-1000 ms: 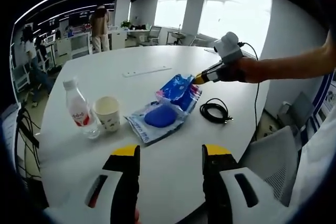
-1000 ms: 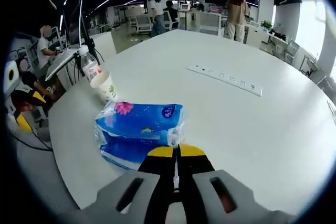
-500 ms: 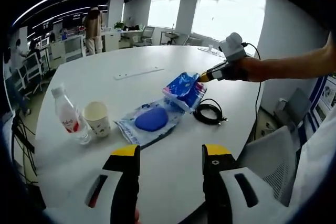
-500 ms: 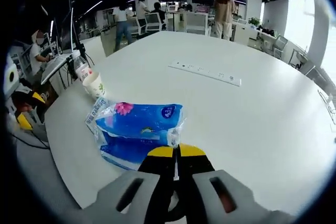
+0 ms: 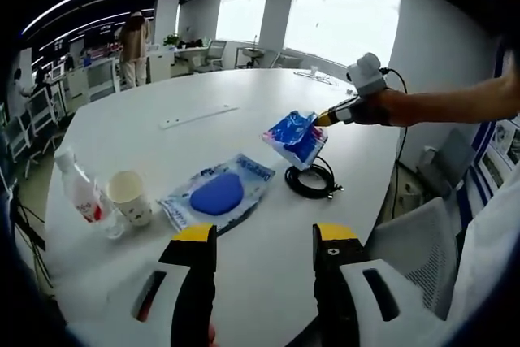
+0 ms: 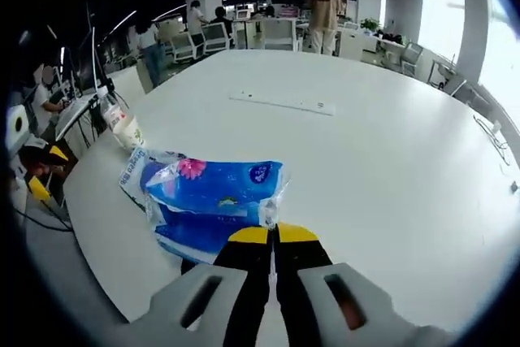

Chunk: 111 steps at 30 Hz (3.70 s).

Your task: Arrange the tabletop items into an orderly group along one side of the table until the central work area is clear of visible clutter.

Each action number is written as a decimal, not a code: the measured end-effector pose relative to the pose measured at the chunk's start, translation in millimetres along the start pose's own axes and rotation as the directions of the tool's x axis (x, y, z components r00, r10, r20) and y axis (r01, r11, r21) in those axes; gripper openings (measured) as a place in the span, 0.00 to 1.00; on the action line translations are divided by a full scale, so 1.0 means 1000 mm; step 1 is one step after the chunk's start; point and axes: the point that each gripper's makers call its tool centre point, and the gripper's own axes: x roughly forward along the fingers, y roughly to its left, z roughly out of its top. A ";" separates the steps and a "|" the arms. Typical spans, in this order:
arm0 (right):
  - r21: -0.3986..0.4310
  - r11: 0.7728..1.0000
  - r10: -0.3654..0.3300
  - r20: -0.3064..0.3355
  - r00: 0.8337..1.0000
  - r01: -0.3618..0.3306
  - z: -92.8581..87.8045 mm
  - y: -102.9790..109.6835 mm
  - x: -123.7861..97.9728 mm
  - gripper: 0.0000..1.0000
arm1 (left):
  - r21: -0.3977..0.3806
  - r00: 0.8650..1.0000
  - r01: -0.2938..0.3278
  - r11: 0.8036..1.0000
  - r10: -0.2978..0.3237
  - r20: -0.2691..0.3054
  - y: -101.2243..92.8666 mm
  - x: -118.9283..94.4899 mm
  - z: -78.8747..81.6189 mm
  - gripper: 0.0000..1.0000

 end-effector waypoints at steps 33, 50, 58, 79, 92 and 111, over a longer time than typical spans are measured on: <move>0.096 0.994 -0.046 -0.002 0.999 0.046 -0.022 -0.056 -0.013 0.00 | 0.015 0.999 0.035 0.999 -0.035 -0.012 -0.021 0.036 0.014 0.47; 0.171 0.984 -0.039 -0.010 0.999 0.040 -0.006 -0.061 0.018 0.00 | -0.022 1.000 -0.020 1.000 0.019 -0.018 -0.004 0.024 0.005 0.47; 0.210 0.977 -0.042 -0.035 0.998 0.049 -0.008 -0.065 0.035 0.00 | -0.041 0.999 -0.049 0.998 0.048 -0.017 0.007 0.017 0.002 0.47; 0.231 0.972 -0.009 -0.113 0.994 0.035 -0.031 -0.063 0.059 0.00 | -0.066 0.996 -0.088 0.994 0.086 -0.037 0.014 0.012 -0.006 0.47; 0.230 0.972 -0.016 -0.127 0.992 0.045 -0.041 -0.068 0.060 0.00 | -0.058 0.996 -0.085 0.995 0.082 -0.047 0.012 0.014 -0.007 0.47; 0.213 0.976 -0.026 -0.122 0.992 0.052 -0.032 -0.057 0.049 0.02 | -0.064 0.995 -0.093 0.994 0.090 -0.040 0.014 0.008 -0.008 0.47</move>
